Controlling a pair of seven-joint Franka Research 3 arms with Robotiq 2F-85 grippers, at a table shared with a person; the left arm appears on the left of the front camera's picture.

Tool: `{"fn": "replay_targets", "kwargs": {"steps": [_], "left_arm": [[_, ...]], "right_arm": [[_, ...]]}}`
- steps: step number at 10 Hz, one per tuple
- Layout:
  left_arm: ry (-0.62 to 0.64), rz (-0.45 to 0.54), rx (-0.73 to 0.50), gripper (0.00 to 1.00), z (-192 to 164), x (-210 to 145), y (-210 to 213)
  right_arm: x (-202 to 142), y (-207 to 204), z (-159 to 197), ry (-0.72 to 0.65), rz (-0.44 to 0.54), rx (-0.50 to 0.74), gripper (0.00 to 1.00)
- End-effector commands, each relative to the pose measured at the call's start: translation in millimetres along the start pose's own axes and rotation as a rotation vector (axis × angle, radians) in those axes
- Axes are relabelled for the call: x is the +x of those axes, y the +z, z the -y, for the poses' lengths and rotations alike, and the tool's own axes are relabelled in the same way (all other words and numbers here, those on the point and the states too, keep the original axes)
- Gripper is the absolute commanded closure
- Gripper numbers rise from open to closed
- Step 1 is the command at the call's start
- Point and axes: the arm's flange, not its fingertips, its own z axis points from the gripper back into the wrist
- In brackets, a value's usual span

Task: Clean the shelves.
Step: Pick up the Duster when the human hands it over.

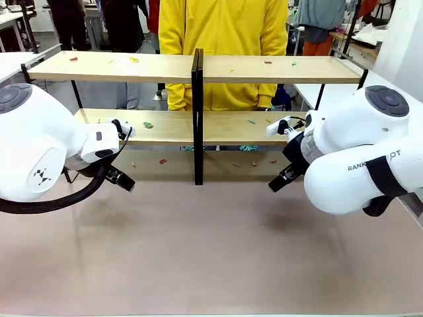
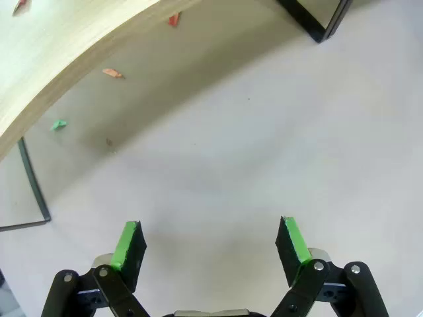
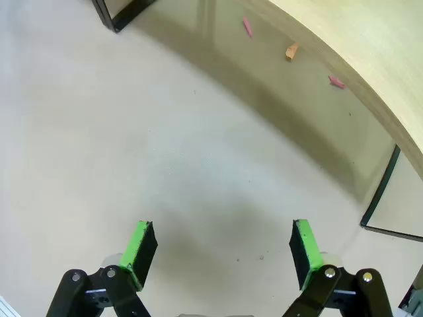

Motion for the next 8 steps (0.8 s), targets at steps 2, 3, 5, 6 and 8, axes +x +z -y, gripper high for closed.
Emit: {"fn": "replay_targets", "kwargs": {"steps": [2,3,5,6,8], "left_arm": [[0.000,0.000,0.000,0.00,0.0,0.1,0.2],[0.000,0.000,0.000,0.00,0.0,0.1,0.2],[0.000,0.000,0.000,0.00,0.0,0.1,0.2],[0.000,0.000,0.000,0.00,0.0,0.1,0.2],[0.000,0.000,0.000,0.00,0.0,0.1,0.2]], "right_arm": [[0.0,0.0,0.0,0.000,0.000,0.000,0.00],[0.0,0.0,0.0,0.000,0.000,0.000,0.00],[0.0,0.0,0.0,0.000,0.000,0.000,0.00],[0.0,0.0,0.0,0.000,0.000,0.000,0.00],[0.0,0.0,0.0,0.000,0.000,0.000,0.00]]}}
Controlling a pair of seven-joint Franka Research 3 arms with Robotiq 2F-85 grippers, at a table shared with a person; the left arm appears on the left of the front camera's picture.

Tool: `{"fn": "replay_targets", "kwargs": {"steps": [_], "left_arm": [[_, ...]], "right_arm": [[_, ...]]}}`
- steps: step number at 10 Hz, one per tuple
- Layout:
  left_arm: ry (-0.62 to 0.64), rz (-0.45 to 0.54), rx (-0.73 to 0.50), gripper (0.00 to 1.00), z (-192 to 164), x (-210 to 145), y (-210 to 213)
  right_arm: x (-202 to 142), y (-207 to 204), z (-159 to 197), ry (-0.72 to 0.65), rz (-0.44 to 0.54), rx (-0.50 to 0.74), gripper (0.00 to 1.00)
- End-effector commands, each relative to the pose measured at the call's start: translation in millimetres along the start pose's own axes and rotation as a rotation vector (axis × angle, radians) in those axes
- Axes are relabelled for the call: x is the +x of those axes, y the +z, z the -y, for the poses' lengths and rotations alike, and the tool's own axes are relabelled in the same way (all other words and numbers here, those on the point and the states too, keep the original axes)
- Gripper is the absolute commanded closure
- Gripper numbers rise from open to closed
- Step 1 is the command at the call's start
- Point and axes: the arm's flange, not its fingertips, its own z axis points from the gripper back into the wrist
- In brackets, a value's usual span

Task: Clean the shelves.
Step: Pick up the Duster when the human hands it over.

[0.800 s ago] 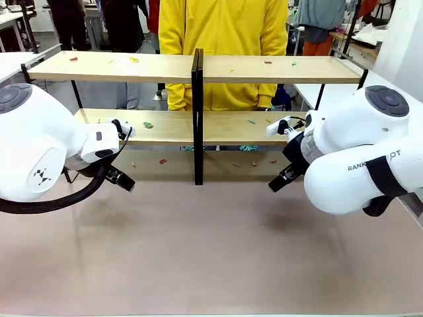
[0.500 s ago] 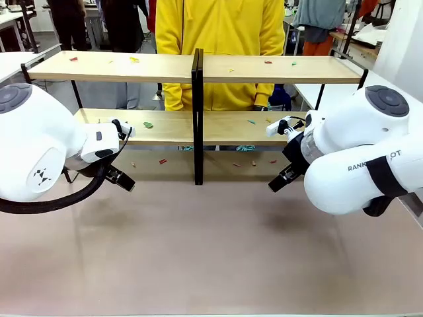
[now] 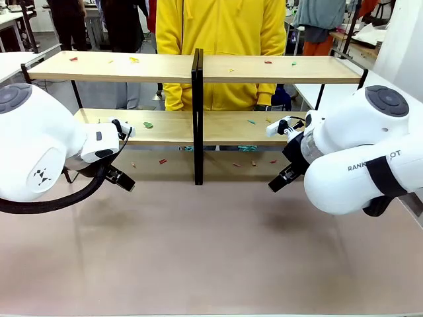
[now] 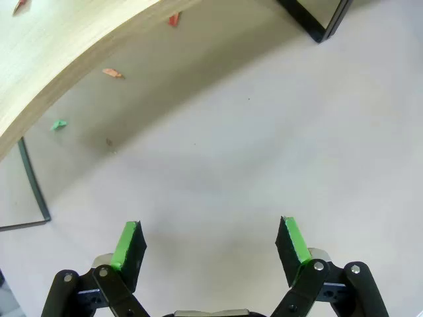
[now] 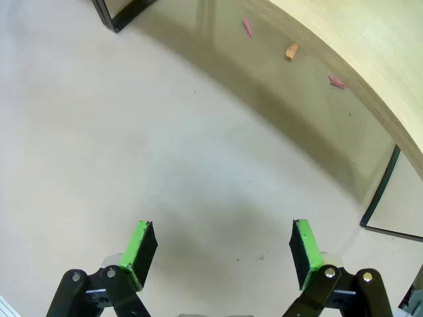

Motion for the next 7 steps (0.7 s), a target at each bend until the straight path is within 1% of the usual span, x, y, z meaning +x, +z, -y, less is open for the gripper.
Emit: {"fn": "replay_targets", "kwargs": {"steps": [1,5,6,7], "left_arm": [[-0.001,0.000,0.000,0.00,0.1,0.1,0.2],[-0.001,0.000,0.000,0.00,0.1,0.1,0.2],[0.000,0.000,0.000,0.00,0.0,0.0,0.0],[0.068,0.041,-0.044,0.00,-0.2,-2.0,46.3]], "right_arm": [[0.0,0.0,0.1,0.000,0.000,0.000,0.00],[0.0,0.0,0.0,0.000,0.000,0.000,0.00],[9.3,25.5,-4.9,0.047,-0.039,0.043,0.00],[12.5,64.3,-5.2,0.016,-0.050,0.090,0.00]]}}
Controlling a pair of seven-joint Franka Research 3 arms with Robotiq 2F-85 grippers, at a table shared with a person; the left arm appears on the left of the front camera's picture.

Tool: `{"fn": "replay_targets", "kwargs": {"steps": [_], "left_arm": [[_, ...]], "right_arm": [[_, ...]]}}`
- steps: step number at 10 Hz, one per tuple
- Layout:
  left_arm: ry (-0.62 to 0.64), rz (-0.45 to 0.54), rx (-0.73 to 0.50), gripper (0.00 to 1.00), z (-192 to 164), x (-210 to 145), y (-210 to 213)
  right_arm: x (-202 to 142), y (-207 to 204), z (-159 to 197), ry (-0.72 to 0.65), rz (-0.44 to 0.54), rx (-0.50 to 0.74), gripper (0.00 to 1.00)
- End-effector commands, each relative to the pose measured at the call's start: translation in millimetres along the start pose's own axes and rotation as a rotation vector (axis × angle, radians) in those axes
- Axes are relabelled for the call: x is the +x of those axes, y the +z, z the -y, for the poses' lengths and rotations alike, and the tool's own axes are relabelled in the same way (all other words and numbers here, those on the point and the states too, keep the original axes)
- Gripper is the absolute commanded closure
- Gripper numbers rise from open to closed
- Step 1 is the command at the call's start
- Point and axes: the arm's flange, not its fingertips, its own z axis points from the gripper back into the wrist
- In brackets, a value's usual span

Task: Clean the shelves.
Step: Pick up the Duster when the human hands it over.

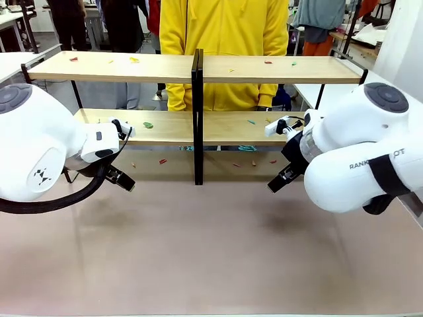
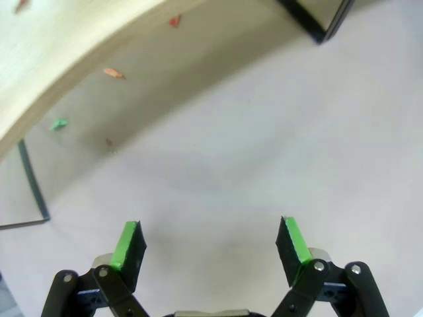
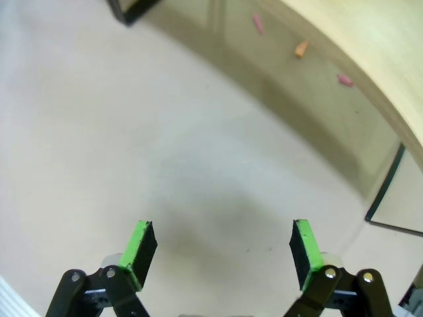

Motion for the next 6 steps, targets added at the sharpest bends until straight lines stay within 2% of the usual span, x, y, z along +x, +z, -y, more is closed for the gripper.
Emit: {"fn": "replay_targets", "kwargs": {"steps": [1,2,3,4,6], "left_arm": [[0.059,0.092,-0.085,0.00,5.8,-9.5,92.4],[0.027,0.179,-0.199,0.00,5.6,-22.9,142.1],[-0.015,0.269,-0.274,0.00,4.1,-41.3,194.8],[-0.088,0.358,-0.325,0.00,-3.3,-61.9,228.2],[-0.168,0.507,-0.393,0.00,-16.2,-105.2,282.5]], "right_arm": [[-1.0,94.7,8.5,-0.033,-0.011,0.086,0.00],[-9.5,144.5,11.6,-0.068,0.013,0.126,0.00],[-20.4,193.0,11.9,-0.066,0.087,0.128,0.00],[-28.7,227.5,17.7,-0.055,0.162,0.133,0.00],[-46.3,297.6,26.5,-0.077,0.321,0.040,0.00]]}}
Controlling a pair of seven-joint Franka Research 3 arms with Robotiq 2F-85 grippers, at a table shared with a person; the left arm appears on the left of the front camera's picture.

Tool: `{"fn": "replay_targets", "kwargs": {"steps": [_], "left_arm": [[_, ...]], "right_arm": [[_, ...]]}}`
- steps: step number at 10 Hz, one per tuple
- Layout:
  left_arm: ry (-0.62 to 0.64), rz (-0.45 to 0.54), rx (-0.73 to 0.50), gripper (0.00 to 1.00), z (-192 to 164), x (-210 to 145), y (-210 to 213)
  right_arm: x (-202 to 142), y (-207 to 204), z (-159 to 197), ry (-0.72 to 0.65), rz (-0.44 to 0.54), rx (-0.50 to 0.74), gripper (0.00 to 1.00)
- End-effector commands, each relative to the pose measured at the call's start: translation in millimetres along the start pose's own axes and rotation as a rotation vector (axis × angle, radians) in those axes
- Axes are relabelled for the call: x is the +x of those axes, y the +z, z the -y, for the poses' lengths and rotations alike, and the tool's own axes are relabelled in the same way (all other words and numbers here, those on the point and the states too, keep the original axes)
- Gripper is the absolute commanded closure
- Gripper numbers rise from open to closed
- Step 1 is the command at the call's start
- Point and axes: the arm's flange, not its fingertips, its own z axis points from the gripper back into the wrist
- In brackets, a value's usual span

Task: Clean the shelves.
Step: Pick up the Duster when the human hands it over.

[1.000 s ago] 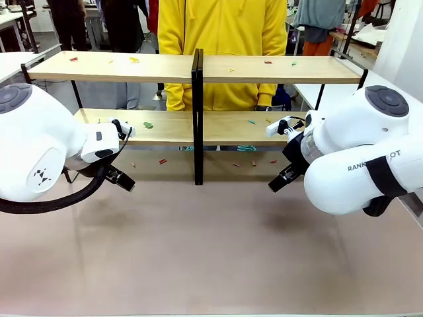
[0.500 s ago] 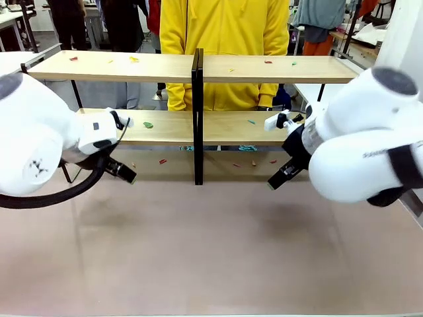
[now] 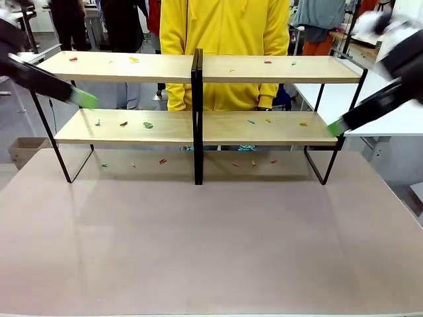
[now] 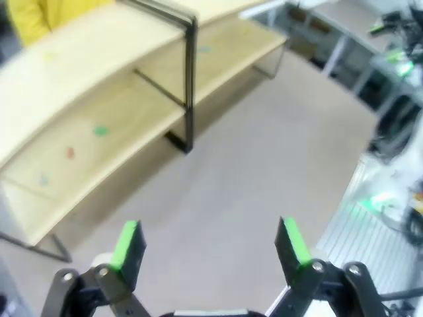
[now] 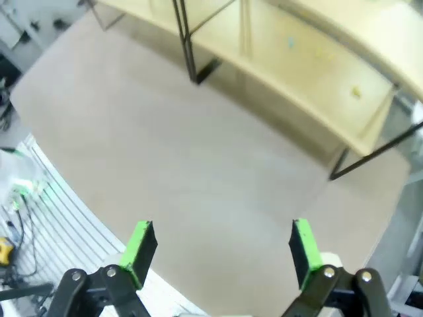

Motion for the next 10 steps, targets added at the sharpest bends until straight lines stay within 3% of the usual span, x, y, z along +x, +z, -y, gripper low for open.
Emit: {"fn": "replay_targets", "kwargs": {"steps": [1,3,6,10], "left_arm": [[-0.046,0.134,-0.053,0.00,21.2,-100.8,52.0],[-0.036,0.262,-0.019,0.00,11.5,-107.7,79.6],[0.059,0.339,0.028,0.00,-0.8,-99.4,76.4],[0.150,0.261,0.091,0.00,-9.2,-97.5,62.8]], "right_arm": [[-1.6,40.3,15.5,0.013,0.116,-0.049,0.00],[-3.0,54.4,26.4,-0.028,0.196,-0.080,0.00],[-1.3,59.5,25.5,-0.088,0.284,-0.115,0.00],[2.4,50.0,30.4,-0.084,0.290,-0.117,0.00]]}}
